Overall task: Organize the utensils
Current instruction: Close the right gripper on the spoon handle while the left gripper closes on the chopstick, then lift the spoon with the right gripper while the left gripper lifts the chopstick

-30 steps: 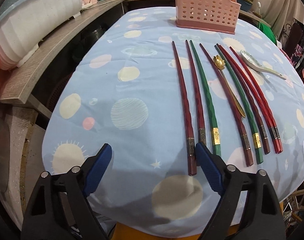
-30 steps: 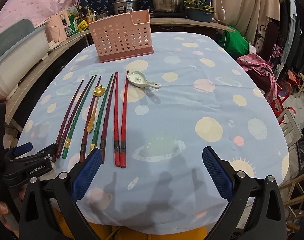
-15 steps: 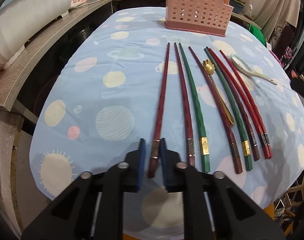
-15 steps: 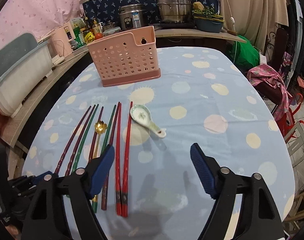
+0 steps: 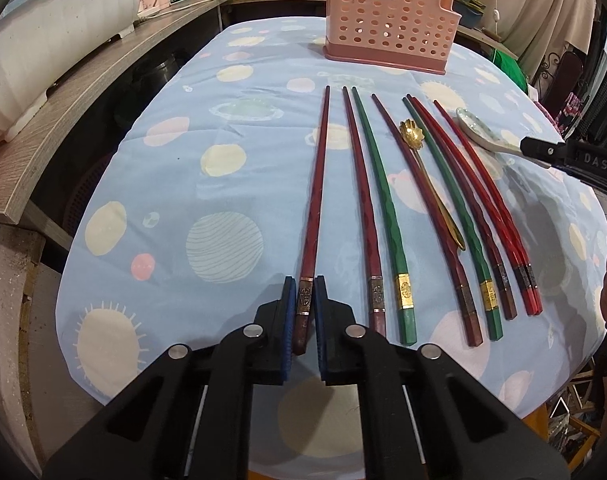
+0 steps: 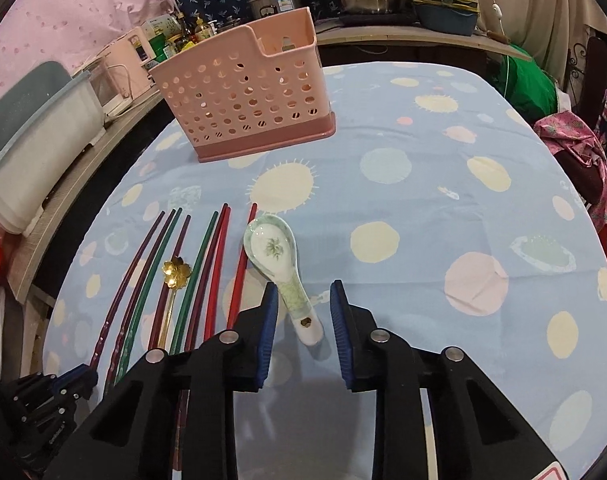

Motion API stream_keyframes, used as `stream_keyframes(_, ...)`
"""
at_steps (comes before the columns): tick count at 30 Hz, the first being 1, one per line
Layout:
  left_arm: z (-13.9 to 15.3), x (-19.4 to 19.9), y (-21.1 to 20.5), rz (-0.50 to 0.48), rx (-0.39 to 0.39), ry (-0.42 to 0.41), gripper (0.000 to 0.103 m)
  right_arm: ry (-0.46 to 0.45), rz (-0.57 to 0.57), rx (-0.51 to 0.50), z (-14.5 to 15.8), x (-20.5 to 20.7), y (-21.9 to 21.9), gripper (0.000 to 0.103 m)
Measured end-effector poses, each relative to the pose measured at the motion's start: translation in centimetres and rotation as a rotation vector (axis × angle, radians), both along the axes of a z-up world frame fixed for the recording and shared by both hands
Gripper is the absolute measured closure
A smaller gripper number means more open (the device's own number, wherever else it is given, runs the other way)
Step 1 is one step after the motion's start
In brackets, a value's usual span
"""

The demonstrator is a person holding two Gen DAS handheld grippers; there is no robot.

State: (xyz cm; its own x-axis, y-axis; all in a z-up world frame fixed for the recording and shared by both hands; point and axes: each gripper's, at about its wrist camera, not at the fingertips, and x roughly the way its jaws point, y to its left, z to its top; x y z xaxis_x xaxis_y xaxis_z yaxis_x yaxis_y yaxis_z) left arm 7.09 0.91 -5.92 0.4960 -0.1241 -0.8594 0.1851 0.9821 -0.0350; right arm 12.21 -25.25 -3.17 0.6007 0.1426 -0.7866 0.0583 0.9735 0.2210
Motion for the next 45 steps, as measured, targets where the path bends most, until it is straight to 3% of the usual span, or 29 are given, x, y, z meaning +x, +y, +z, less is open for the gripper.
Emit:
stream_keyframes(7, 0.0, -0.1, -0.1, 0.001, 0.008, -0.010, 0.094, 0.029, 0.010, 0.022, -1.5, 0.0, 0.0, 0.087)
stream_keyframes(9, 0.0, -0.1, -0.2, 0.001, 0.011, -0.014, 0.094, 0.041, 0.010, 0.027, -2.1, 0.0, 0.1, 0.091)
stream_keyframes(16, 0.1, -0.1, 0.0, -0.002, -0.002, -0.005, 0.094, 0.012, -0.004, 0.031, -2.0, -0.8, 0.3, 0.096)
stream_keyframes(22, 1.2, 0.1, 0.9, 0.016, -0.023, -0.013, 0.095, -0.048, -0.045, 0.029, 1.3, -1.9, -0.3, 0.097)
stream_keyframes(25, 2.6, 0.4, 1.6, 0.032, -0.044, -0.031, 0.096, -0.089, -0.068, 0.029, 3.5, -2.5, -0.7, 0.103)
stream_keyframes(29, 5.0, 0.8, 2.5, 0.050, -0.081, -0.068, 0.096, -0.136, -0.075, 0.006, 6.2, -2.6, -1.1, 0.102)
stream_keyframes(35, 7.9, 1.3, 2.7, 0.057, -0.090, -0.143, 0.096, -0.130, -0.069, 0.011, 6.4, -2.7, -1.4, 0.102)
stream_keyframes(39, 7.2, 0.9, 2.4, 0.049, -0.088, -0.127, 0.096, -0.092, -0.069, 0.050, 4.3, -4.2, -1.4, 0.073)
stream_keyframes(45, 5.2, 0.3, 2.1, 0.042, -0.079, -0.067, 0.096, 0.003, -0.063, 0.099, 0.1, -5.6, -0.8, 0.072)
